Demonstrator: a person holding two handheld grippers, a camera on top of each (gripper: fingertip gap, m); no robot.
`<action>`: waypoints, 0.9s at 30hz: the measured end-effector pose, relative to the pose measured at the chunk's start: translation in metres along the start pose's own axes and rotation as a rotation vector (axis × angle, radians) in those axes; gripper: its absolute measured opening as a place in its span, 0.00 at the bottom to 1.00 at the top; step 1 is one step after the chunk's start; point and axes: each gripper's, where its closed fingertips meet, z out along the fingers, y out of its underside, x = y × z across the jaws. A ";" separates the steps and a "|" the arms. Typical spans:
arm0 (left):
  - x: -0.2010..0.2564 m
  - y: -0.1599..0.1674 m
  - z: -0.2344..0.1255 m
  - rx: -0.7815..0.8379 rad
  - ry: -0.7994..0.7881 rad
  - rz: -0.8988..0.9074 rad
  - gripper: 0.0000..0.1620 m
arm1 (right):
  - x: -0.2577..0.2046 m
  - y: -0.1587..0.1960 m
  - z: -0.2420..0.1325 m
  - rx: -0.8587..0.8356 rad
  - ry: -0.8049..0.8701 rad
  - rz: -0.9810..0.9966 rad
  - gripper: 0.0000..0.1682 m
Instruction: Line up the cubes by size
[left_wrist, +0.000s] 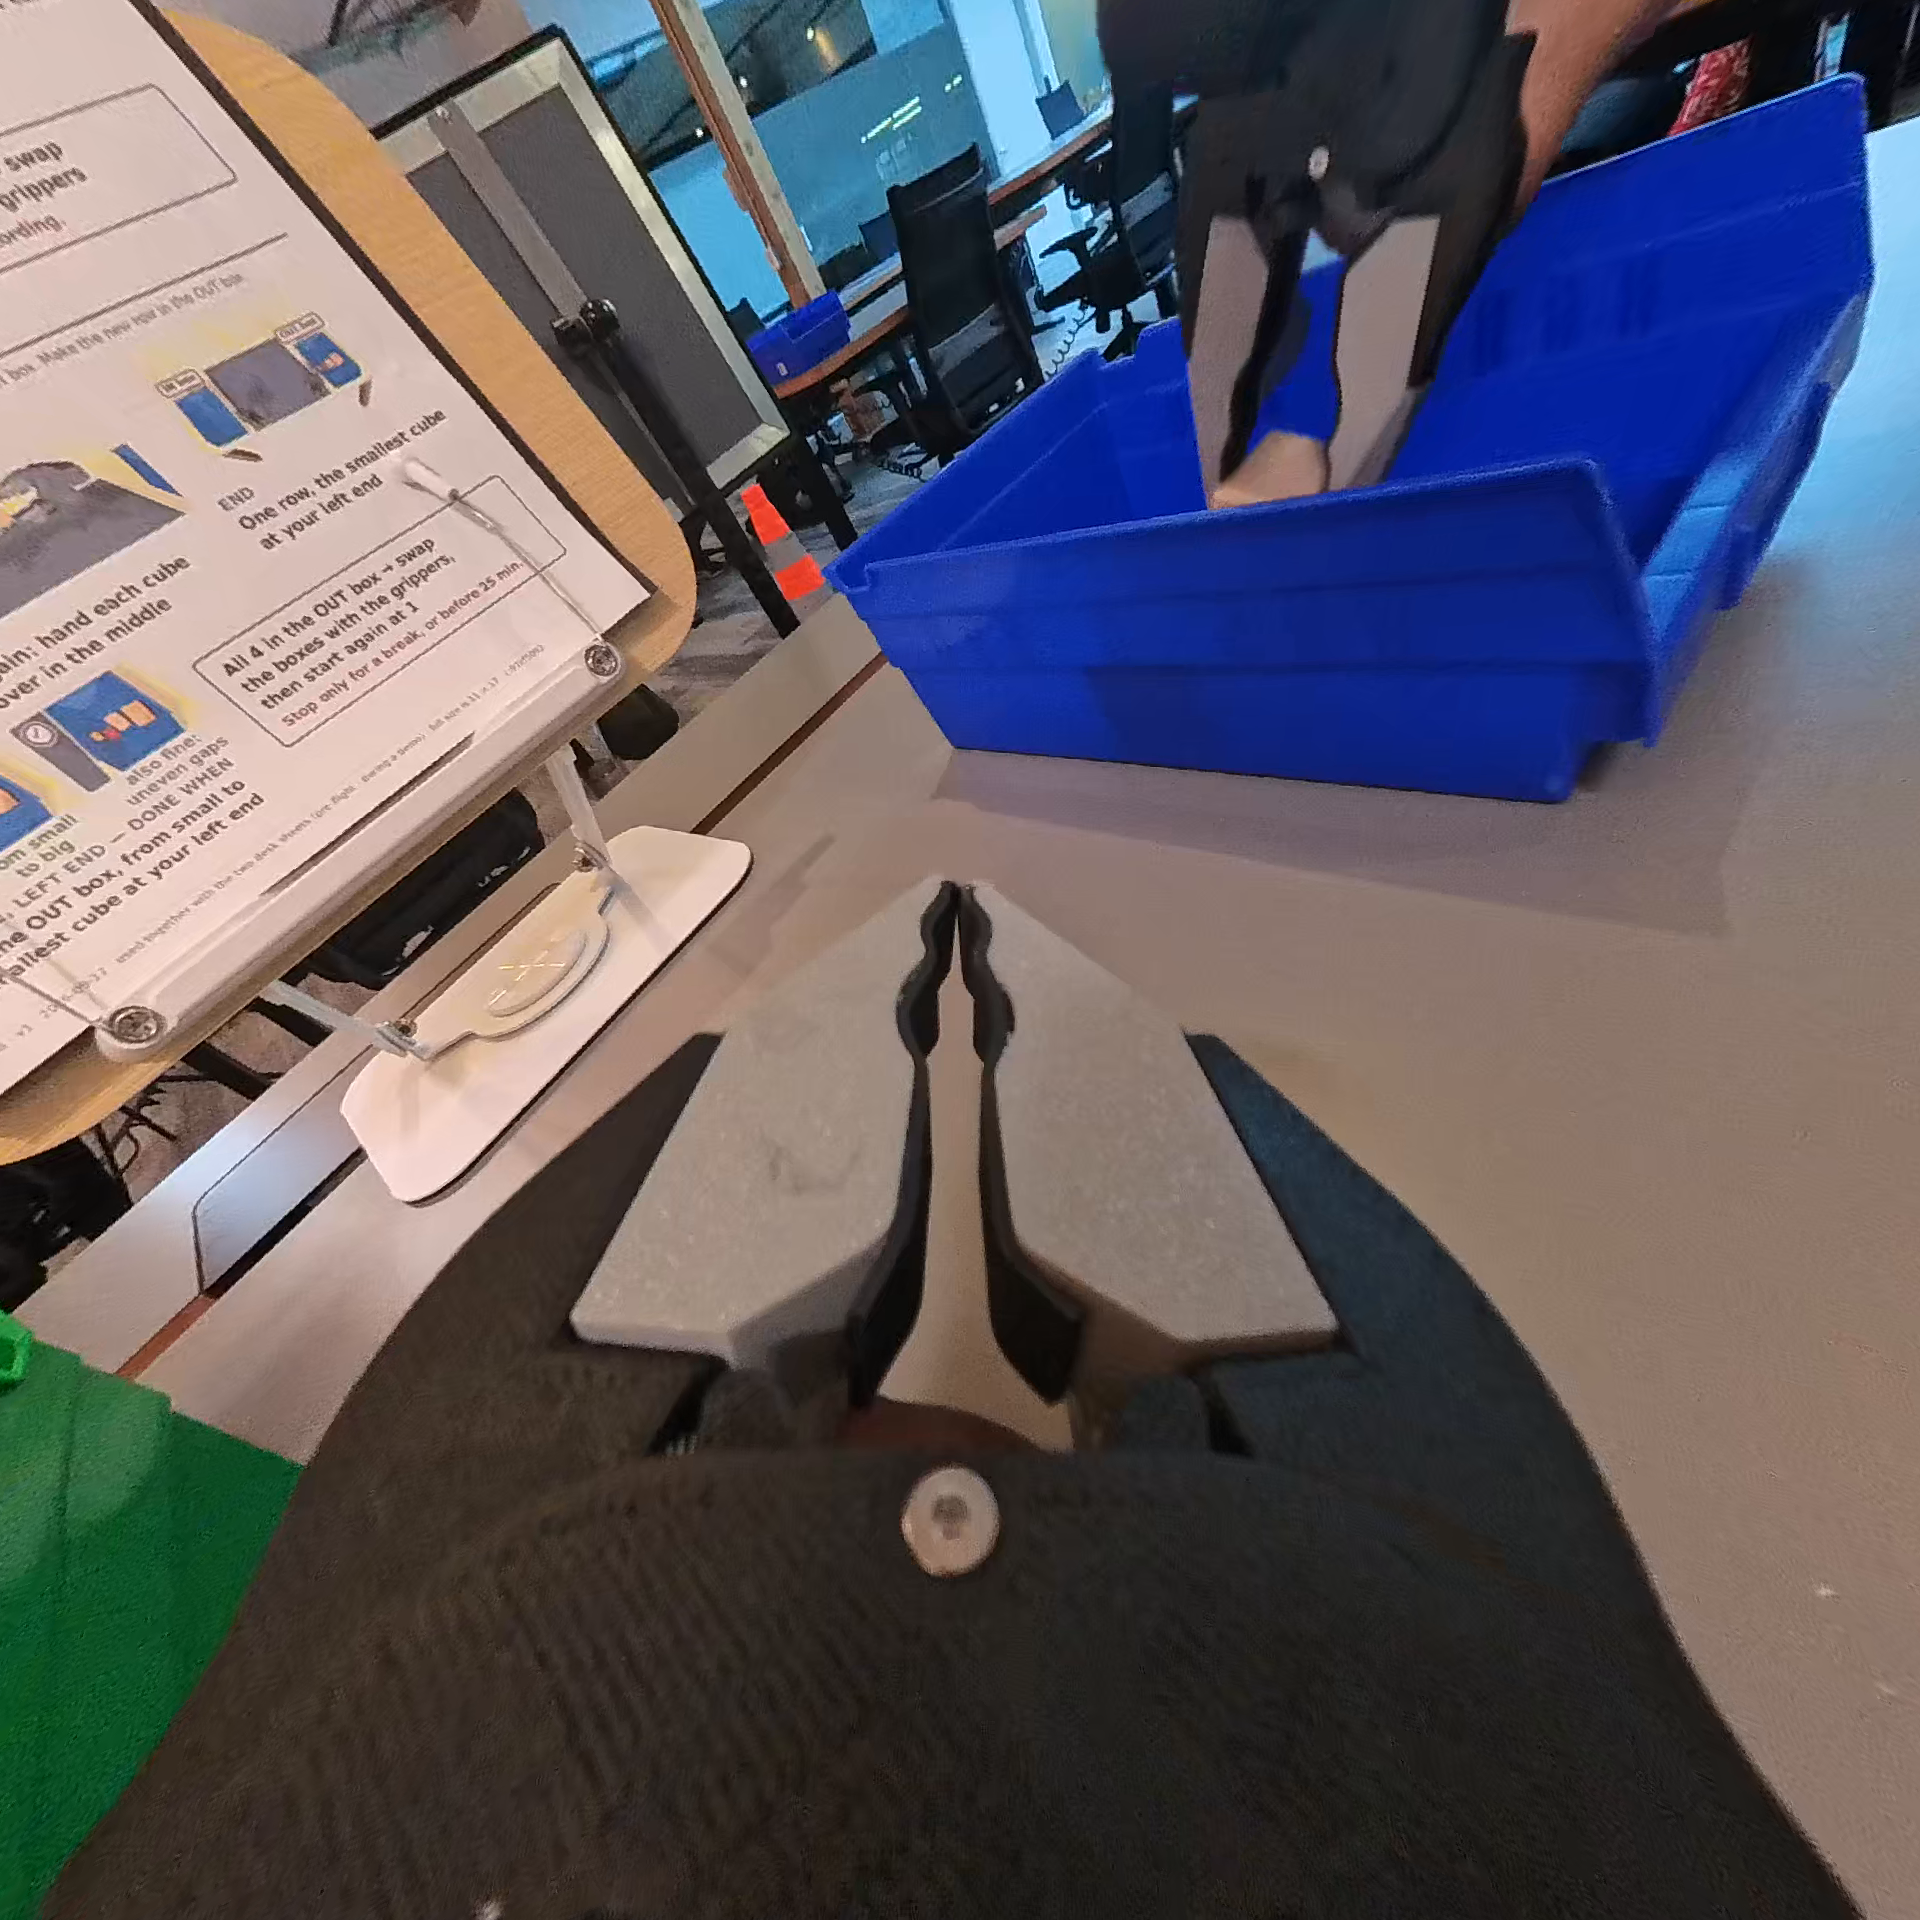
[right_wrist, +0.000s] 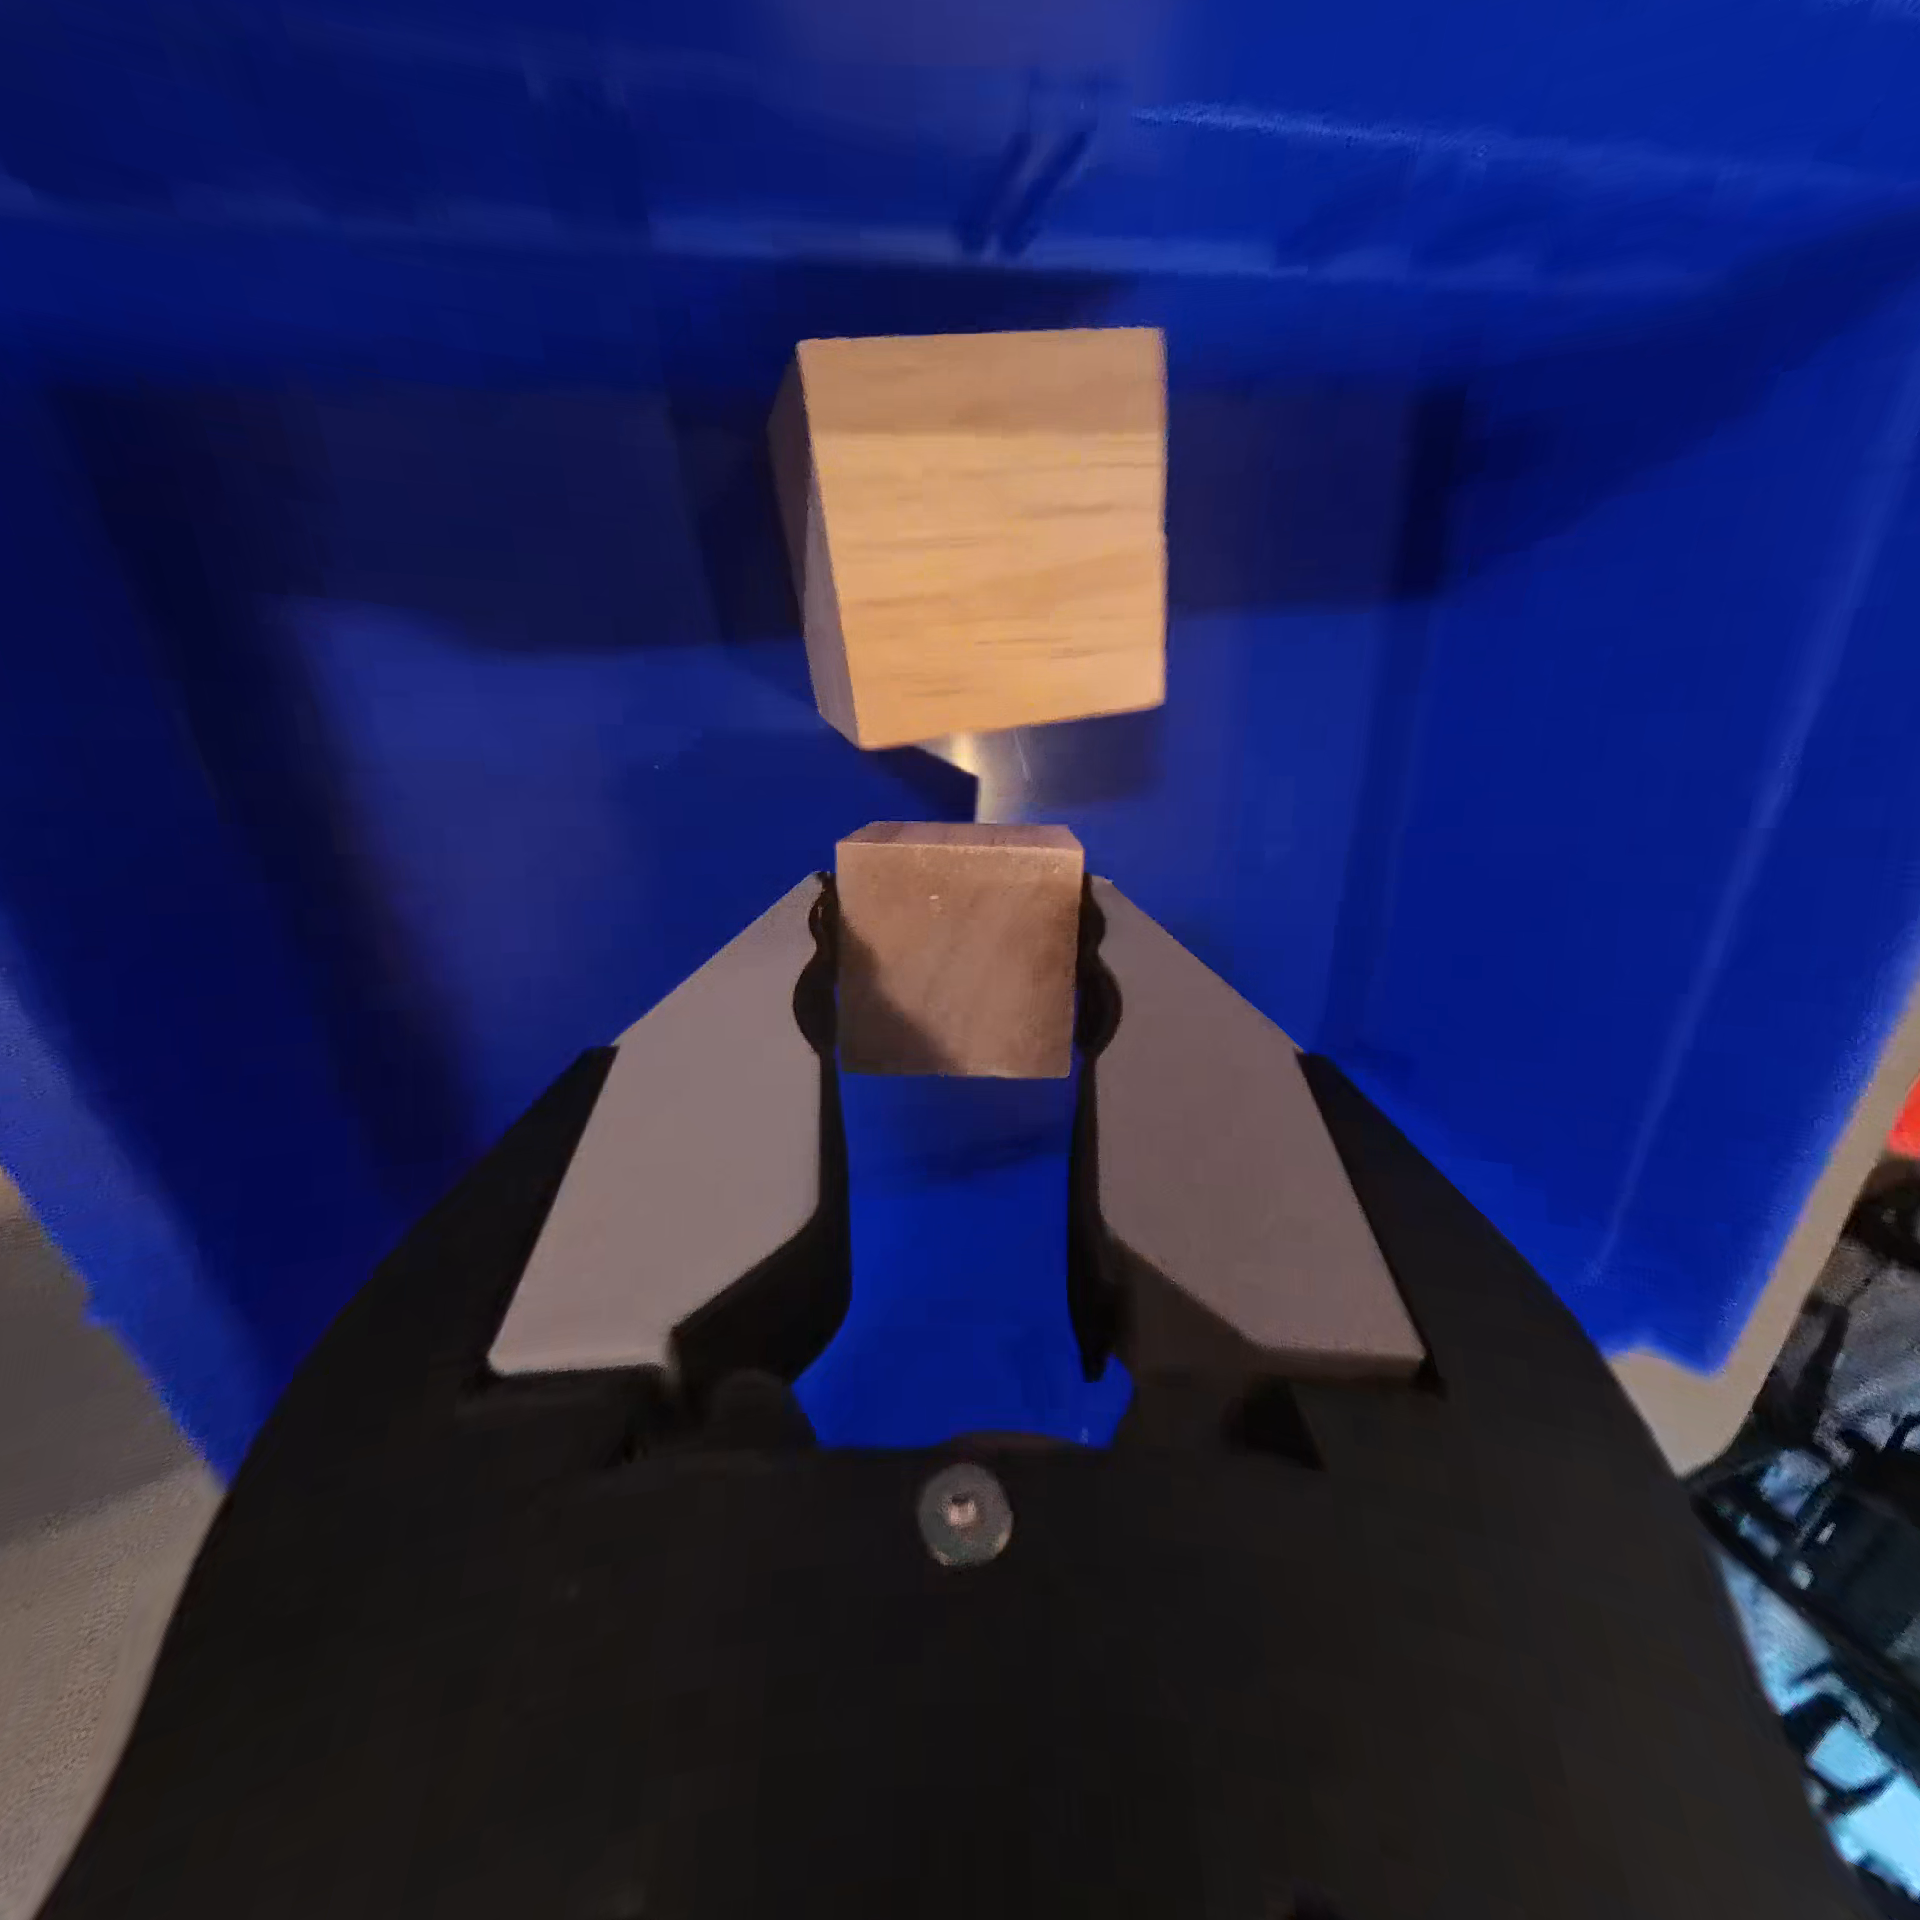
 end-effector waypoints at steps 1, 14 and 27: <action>0.000 0.000 0.000 0.003 0.000 -0.002 0.00 | -0.001 -0.004 0.006 0.011 -0.020 -0.030 0.26; 0.008 0.000 -0.001 -0.003 0.061 -0.044 0.06 | 0.020 -0.032 -0.025 0.218 -0.003 0.131 0.42; 0.035 -0.020 -0.041 -0.013 0.277 -0.197 0.35 | -0.079 -0.252 -0.178 1.337 -0.075 0.380 0.38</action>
